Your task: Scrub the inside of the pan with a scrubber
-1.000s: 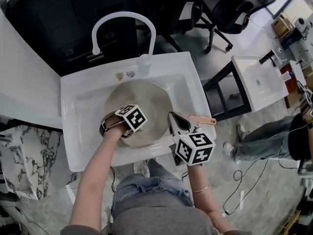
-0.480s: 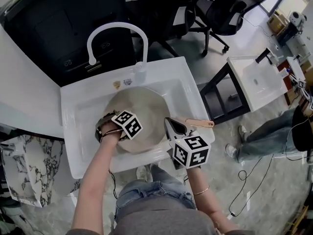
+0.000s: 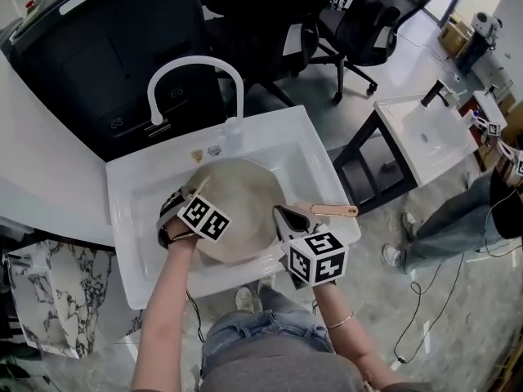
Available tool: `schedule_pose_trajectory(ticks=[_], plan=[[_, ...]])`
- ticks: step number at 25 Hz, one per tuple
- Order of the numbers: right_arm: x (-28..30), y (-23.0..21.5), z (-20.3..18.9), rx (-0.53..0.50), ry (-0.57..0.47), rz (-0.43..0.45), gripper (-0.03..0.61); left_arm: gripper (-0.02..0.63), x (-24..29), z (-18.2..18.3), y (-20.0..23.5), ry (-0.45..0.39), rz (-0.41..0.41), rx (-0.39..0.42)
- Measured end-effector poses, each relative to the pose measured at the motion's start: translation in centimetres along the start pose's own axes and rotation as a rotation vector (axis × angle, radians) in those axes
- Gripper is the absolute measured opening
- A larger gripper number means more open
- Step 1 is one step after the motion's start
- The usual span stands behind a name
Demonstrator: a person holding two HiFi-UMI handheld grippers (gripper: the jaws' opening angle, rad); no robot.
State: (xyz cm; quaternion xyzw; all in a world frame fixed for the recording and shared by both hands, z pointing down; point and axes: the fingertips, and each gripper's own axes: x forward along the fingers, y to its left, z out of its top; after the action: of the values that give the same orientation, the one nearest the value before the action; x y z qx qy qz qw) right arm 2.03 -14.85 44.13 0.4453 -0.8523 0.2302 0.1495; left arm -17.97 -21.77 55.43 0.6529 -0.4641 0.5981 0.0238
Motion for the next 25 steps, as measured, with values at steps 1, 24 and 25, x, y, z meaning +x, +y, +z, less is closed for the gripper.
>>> schedule_pose_trajectory(ticks=[1, 24, 25], plan=[[-0.1, 0.1, 0.1, -0.002, -0.004, -0.001, 0.011, 0.063, -0.4, 0.3, 0.4, -0.034, 0.021, -0.011], [-3.3, 4.0, 2.5, -0.026, -0.174, -0.058, 0.011, 0.063, -15.0, 1.5, 3.2, -0.688, 0.0, -0.586], [-3.4, 4.2, 2.6, -0.028, -0.182, -0.06, 0.011, 0.063, -15.5, 1.5, 3.2, -0.709, -0.005, -0.6]])
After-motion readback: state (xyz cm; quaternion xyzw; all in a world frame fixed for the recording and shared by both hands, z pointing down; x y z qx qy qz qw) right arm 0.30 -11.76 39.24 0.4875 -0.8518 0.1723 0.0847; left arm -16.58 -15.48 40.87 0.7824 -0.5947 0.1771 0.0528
